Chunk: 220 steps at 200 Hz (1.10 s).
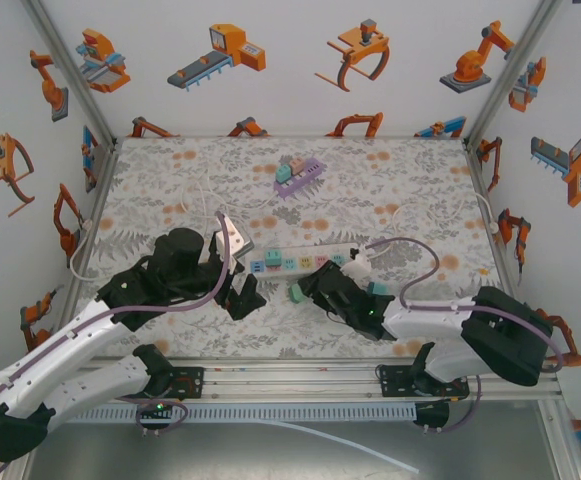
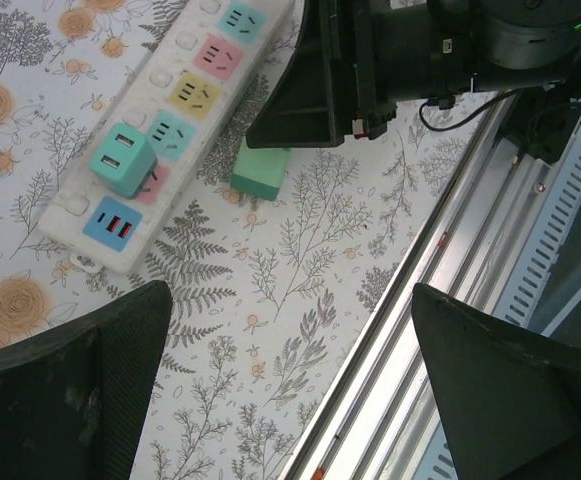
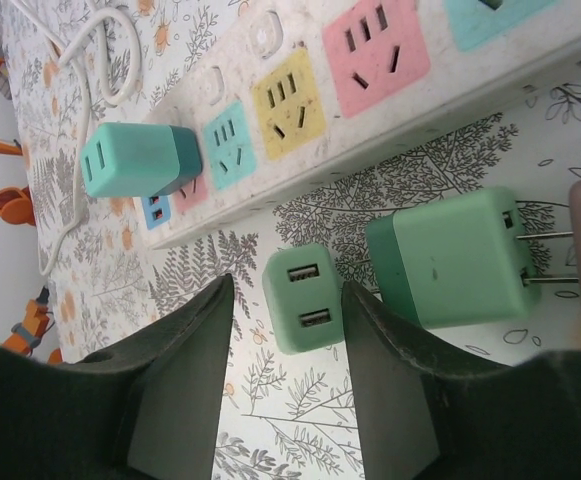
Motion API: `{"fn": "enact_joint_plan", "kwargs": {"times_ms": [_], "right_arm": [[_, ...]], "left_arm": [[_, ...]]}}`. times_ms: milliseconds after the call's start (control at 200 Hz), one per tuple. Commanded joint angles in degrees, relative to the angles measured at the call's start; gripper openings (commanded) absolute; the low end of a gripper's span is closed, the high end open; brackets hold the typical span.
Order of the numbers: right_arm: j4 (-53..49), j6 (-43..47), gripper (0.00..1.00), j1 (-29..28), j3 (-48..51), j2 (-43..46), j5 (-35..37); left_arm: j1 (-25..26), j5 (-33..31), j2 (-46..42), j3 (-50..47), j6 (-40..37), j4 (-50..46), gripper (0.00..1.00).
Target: Pull the plug off the socket
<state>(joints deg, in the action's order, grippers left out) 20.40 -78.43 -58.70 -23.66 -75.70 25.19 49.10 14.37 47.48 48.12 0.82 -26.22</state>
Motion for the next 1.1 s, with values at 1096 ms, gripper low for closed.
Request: {"fn": "enact_joint_plan", "kwargs": {"times_ms": [1096], "right_arm": [[6.4,83.6,0.64,2.9,-5.7,13.7,5.8]], "left_arm": [[0.1,-28.9,-4.1,-4.9,10.0,5.8,0.97]]}}
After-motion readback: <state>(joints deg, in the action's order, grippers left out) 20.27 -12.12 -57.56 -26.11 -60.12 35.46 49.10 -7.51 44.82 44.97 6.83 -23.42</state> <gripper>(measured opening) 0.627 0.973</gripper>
